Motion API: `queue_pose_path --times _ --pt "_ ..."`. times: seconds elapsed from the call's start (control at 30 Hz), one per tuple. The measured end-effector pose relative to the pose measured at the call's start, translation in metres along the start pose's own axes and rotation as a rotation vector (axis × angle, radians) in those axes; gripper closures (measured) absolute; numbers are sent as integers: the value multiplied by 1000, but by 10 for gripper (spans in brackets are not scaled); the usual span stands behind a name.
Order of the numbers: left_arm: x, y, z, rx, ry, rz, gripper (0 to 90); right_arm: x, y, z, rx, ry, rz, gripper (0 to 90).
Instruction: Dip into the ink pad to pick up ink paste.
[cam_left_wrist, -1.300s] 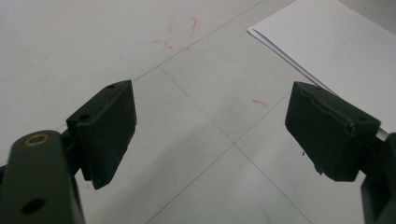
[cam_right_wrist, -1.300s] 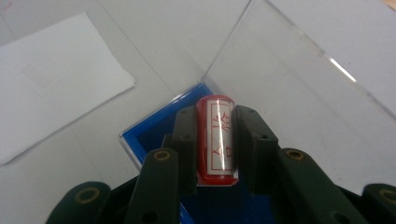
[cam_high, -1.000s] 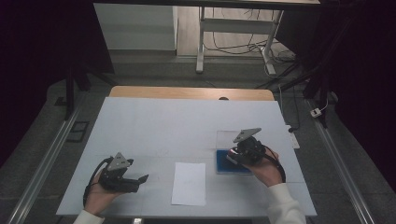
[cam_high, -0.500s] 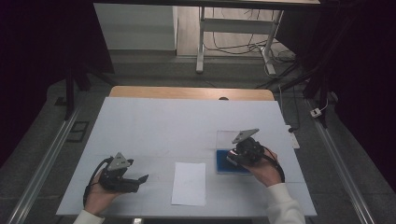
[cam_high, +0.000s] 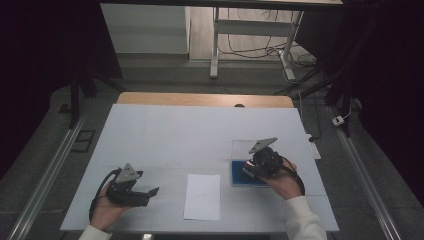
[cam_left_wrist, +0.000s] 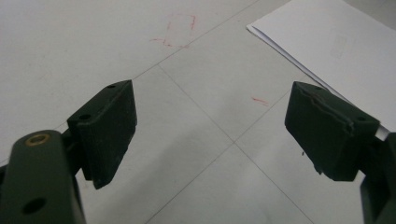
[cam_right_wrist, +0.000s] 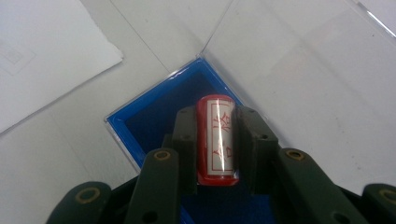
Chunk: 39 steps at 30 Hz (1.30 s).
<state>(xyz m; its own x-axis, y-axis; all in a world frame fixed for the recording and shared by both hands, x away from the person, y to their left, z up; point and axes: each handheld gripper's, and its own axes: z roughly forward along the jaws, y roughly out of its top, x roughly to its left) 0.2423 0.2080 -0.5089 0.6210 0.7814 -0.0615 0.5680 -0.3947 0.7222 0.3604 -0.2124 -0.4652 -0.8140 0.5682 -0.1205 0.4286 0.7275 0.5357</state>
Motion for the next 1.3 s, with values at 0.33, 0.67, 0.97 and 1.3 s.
queue_pose_path --times 0.33,0.67,0.97,1.3 --pt "0 0 0 1 0 -1 174 -2 -4 3 -13 12 12 707" --pt "0 0 0 3 -1 -1 174 -4 -7 5 -26 25 24 708" --pt "0 0 0 -1 0 -7 174 -4 -8 5 -28 20 37 709" --pt "0 0 0 -1 -1 -8 174 2 -5 6 -7 -9 6 710"
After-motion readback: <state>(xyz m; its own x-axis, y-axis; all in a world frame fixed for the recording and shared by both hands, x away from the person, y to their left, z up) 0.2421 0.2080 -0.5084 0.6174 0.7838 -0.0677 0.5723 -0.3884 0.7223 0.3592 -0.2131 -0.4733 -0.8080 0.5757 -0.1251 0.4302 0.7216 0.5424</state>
